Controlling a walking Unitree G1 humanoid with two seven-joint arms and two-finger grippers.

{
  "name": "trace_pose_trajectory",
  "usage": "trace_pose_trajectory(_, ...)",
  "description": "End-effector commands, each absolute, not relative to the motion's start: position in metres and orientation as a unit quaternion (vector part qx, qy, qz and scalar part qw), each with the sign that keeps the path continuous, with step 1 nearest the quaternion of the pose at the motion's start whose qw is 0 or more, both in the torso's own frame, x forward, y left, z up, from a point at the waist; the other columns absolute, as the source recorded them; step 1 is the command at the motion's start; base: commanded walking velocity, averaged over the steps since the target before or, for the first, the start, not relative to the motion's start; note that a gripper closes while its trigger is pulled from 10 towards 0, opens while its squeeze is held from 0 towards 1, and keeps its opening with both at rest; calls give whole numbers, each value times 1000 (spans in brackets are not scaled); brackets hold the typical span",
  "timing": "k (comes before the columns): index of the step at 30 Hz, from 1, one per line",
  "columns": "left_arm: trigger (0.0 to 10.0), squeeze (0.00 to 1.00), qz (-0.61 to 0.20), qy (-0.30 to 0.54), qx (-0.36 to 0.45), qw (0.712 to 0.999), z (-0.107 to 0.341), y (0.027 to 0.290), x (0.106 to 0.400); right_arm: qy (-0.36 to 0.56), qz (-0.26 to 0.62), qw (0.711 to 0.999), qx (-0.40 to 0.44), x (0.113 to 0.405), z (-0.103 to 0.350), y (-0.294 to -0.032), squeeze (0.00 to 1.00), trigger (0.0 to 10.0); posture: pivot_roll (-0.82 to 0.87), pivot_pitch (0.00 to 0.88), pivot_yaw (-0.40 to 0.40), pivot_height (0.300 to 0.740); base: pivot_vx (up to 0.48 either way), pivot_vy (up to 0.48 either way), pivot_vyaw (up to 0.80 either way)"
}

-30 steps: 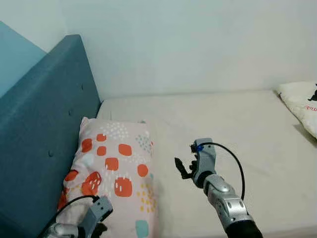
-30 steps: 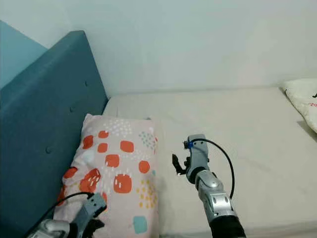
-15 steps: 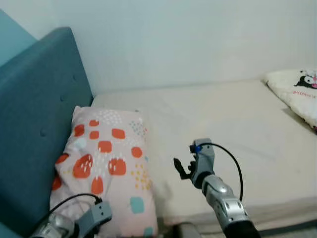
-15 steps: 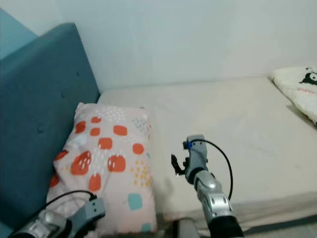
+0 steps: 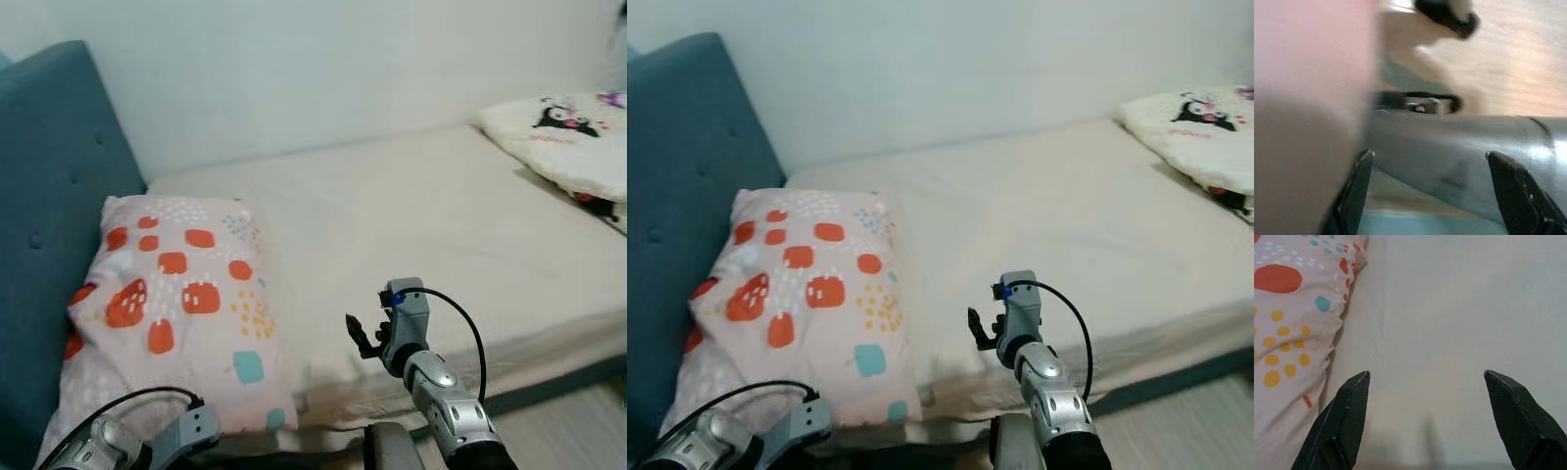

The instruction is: Clean up the room

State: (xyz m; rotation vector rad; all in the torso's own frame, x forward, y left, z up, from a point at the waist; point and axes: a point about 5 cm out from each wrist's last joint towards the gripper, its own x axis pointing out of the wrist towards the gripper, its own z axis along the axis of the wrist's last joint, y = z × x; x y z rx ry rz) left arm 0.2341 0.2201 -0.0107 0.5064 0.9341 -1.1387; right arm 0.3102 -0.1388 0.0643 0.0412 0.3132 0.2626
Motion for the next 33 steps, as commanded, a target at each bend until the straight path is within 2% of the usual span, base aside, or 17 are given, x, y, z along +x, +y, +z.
trace_pose_trajectory(1,10000,0,-500,402,243,727,-9,217,240,146,139,979,26,312,68,-134,0,10000,-162,65,55,586,0,0,0)
trace_pose_trajectory(3,10000,0,-480,384,270,742,-6,214,249,145,142,979,25,311,67,-133,0,10000,-169,60,54,586,0,0,0)
trace_pose_trajectory(6,10000,0,-476,376,280,745,-4,213,253,145,143,979,25,310,67,-133,0,10000,-171,58,56,586,0,0,0)
trace_pose_trajectory(10,10000,0,-433,319,337,773,16,210,280,143,144,979,24,311,68,-134,0,10000,-172,55,56,586,0,0,0)
trace_pose_trajectory(19,10000,0,-371,239,407,800,42,202,312,139,148,979,25,311,68,-131,0,10000,-175,60,66,586,0,0,0)
trace_pose_trajectory(21,10000,0,-359,230,426,798,46,202,318,140,148,979,25,310,67,-130,0,10000,-175,60,66,586,0,0,0)
trace_pose_trajectory(23,10000,0,-345,231,462,784,49,204,323,141,149,978,24,308,66,-130,0,10000,-183,64,72,586,0,0,0)
trace_pose_trajectory(30,10000,0,-345,254,463,775,40,211,316,144,144,979,24,307,65,-133,0,10000,-187,66,75,586,0,0,0)
trace_pose_trajectory(33,10000,0,-366,289,448,763,31,216,307,145,146,978,25,307,64,-133,0,10000,-184,64,72,586,0,0,0)
